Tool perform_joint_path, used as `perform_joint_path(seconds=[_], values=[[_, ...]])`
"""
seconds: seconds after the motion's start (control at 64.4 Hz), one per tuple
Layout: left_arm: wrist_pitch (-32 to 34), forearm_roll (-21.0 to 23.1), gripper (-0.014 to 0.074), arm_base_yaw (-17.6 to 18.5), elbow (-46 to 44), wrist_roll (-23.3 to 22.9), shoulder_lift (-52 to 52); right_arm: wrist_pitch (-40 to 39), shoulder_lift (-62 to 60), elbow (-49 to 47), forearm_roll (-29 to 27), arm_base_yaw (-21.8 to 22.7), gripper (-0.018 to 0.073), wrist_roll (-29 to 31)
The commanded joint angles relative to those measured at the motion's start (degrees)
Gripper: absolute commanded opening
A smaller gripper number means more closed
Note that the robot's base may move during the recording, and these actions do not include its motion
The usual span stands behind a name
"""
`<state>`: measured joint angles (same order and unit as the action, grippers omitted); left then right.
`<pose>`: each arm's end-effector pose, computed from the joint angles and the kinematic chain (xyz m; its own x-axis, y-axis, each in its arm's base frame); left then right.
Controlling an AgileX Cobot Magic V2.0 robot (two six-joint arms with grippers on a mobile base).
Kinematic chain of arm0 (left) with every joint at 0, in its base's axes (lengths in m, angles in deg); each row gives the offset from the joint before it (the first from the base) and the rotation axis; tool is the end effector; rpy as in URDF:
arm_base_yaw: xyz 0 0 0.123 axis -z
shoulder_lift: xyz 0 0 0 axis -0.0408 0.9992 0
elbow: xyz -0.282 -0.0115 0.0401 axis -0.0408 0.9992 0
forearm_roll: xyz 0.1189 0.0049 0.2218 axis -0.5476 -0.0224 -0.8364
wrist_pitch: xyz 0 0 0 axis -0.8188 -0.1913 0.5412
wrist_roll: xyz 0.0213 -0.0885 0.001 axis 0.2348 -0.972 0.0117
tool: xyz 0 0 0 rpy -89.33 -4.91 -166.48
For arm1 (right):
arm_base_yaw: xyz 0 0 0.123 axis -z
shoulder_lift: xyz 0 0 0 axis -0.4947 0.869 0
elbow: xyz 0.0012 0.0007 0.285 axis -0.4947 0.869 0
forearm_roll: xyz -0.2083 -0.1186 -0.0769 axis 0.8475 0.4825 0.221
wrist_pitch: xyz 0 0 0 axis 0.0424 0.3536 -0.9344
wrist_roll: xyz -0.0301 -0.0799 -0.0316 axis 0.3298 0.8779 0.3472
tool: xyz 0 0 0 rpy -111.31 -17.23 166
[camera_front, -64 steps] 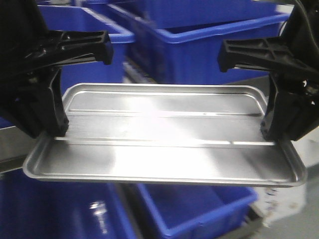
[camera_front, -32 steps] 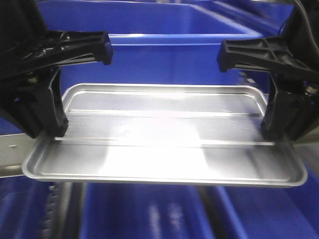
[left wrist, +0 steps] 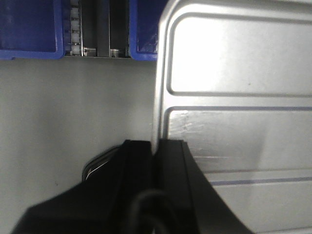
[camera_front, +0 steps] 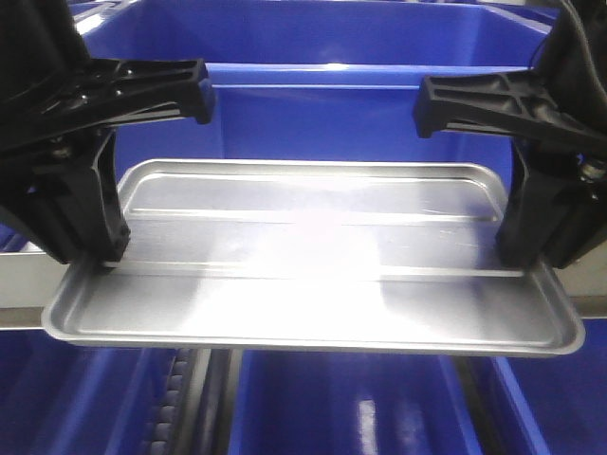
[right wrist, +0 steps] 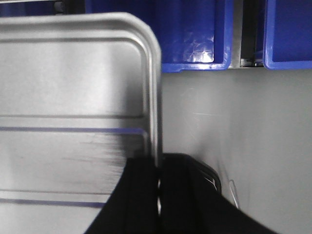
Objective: Grab silver tray and place in blue box
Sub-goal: 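Carry the tray with both grippers over the blue bin, then lower the tray into the blue bin and open both grippers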
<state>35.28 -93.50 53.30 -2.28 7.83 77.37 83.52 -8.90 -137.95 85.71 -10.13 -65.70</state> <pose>0.1748 -0.1921 0.2674 -0.9195 0.0102 -0.3930 0.0932 0.9768 -0.1928 0.1922 0.1422 0.2568 -0.9044 0.1294 -0.4067 0.0517 0.9791 0.1966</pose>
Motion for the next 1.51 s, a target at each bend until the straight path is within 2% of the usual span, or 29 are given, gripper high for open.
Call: perform_joint_path(seconds=[0.0,0.574,0.854,1.009,1.18,1.288,1.412,1.49], values=[[0.02,-1.44,-0.0104,-0.23,-1.25,-0.59,-1.78,-0.79,-1.81,-1.4,2.13,0.14,0.0059,0.03],[0.02,-1.44,-0.0104,-0.23,-1.25,-0.59,-1.78,-0.79,-1.81,-1.4,2.13,0.14,0.0059,0.03],[5.59,-1.44,-0.0104,-0.23,-1.25,-0.59,-1.78,-2.53,-1.81,-1.4,3.28,0.14,0.0059,0.09],[5.18,-1.74,-0.0104,-0.23,-4.97,-0.49,-1.78,-0.05,-1.86,-5.79,3.72,0.14,0.0059,1.21],[5.18,-8.68,-0.0104,-0.23,-14.44,-0.49,-1.78,1.35,-1.86,-15.99,8.46,0.14,0.0059,4.89],[6.54,-13.88,-0.0104,-1.12,-19.79,-0.49,-1.33,-1.12,-1.64,-21.95,14.48,0.33,0.0059,4.89],[12.37,-17.59,-0.0104,-5.86,-23.84,-0.49,0.65,-5.88,0.15,-26.8,20.12,2.1,0.0059,4.83],[18.9,-20.02,-0.0104,-9.18,-25.4,-0.49,2.9,-10.1,2.42,-29.06,22.64,3.92,0.0059,4.83]])
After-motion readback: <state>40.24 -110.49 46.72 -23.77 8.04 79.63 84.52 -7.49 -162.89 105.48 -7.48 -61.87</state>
